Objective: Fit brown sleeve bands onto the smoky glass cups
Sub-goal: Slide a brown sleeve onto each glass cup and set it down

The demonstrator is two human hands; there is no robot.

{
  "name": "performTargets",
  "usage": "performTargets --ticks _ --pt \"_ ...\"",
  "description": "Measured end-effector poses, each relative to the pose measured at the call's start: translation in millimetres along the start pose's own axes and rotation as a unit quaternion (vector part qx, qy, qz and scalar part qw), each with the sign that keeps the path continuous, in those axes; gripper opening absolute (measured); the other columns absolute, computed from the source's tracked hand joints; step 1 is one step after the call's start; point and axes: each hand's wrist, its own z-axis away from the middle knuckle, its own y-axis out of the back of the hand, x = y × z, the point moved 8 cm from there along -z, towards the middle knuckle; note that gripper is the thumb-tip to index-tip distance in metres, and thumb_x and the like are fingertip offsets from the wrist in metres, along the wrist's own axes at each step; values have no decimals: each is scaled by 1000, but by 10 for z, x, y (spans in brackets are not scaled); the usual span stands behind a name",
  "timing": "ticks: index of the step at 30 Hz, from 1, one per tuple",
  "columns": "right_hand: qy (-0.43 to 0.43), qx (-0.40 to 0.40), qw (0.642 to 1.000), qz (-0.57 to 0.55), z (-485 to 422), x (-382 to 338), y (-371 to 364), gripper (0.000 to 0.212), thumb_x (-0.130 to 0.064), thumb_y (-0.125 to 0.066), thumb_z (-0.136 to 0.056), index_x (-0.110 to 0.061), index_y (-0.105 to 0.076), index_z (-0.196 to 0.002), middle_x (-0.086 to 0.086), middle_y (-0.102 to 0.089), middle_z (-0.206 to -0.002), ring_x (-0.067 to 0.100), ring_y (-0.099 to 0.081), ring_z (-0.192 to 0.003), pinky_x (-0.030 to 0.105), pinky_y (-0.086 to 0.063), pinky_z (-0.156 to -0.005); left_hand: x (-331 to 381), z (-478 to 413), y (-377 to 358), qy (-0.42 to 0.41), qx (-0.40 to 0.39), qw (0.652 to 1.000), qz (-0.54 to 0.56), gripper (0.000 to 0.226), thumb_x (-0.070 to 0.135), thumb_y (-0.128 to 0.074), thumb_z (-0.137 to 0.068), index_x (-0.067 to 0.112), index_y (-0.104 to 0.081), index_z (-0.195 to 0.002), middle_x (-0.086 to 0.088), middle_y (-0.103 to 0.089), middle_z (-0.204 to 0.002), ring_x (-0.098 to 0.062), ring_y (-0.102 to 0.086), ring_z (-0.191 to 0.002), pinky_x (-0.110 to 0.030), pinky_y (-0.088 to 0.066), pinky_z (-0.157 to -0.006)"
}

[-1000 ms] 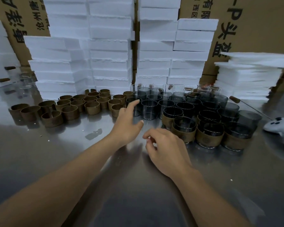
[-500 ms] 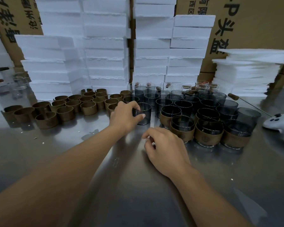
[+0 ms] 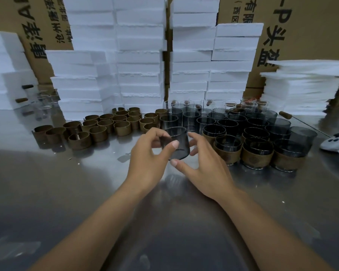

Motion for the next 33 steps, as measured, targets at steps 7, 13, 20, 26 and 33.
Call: performTargets --ticks 7,13,20,26,33 --pt "-48 24 980 -193 -16 -29 -122 60 -61 -61 -70 -37 -42 -122 -22 -61 -112 -9 -57 -104 19 -46 -85 59 63 -27 -24 -23 998 49 20 18 -69 -85 34 -61 -92 18 -63 -97 -2 -58 -95 -13 -44 -84" --pt "-88 55 978 -180 -23 74 -72 60 -59 -59 -72 -25 -44 -120 -8 -63 -111 14 -63 -98 32 -50 -81 162 118 -19 -88 -8 996 -20 32 27 -64 -89 34 -54 -119 16 -55 -123 4 -47 -117 -2 -30 -95" --pt "-108 81 981 -141 6 130 -20 76 -64 -59 -70 -17 -43 -128 -4 -62 -114 18 -59 -106 40 -50 -87 289 207 -156 -155 -78 981 -81 44 32 -54 -88 29 -52 -132 25 -49 -122 4 -38 -123 -5 -25 -102" --pt "-92 87 983 -130 19 69 8 82 -66 -56 -71 -12 -42 -131 -2 -61 -116 21 -58 -110 46 -48 -91 252 177 -128 -136 -66 987 -63 47 31 -53 -89 26 -49 -135 17 -54 -125 2 -40 -122 -6 -26 -102" --pt "-94 114 979 -140 40 49 62 70 -66 -60 -68 -21 -46 -119 -13 -63 -106 11 -60 -103 32 -49 -85 126 135 -107 -93 -64 993 -19 41 31 -44 -97 28 -47 -138 21 -53 -127 0 -40 -128 -6 -28 -102"
